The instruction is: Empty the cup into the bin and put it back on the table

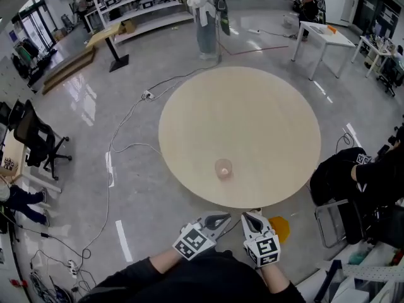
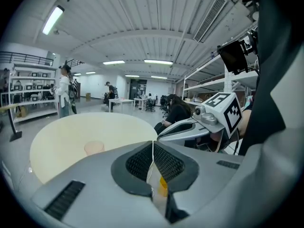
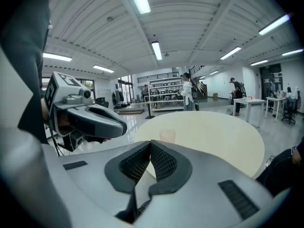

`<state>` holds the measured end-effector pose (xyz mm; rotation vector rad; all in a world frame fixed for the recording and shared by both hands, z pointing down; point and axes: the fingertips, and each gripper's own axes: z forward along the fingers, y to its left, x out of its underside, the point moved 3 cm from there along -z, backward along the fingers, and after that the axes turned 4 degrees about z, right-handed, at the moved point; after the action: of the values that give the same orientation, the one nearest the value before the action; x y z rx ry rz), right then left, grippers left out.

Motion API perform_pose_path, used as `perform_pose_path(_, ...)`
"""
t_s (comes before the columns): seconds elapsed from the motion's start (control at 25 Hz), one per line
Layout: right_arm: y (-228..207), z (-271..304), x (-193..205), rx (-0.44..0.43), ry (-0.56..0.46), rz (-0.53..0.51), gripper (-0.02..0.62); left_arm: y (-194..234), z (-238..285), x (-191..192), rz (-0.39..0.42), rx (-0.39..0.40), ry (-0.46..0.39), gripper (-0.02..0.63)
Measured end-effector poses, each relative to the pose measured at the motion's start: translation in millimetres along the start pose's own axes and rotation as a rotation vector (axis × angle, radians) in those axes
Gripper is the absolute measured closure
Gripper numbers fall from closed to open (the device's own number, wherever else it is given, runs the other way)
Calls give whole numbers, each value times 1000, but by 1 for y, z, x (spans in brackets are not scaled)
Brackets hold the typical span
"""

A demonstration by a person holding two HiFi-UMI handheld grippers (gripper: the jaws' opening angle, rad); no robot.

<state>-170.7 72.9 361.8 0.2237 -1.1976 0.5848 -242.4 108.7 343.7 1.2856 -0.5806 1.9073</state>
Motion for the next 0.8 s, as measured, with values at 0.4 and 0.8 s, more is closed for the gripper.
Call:
perform_pose_path(0.4,51,-67,23,-1,-50,30,580,-65,-57,21,-41,-92,5,581)
perform_pose_path(0.8,109,-66,12,-9,-72,8,580,-63,-105,35,-59,-112,-50,581)
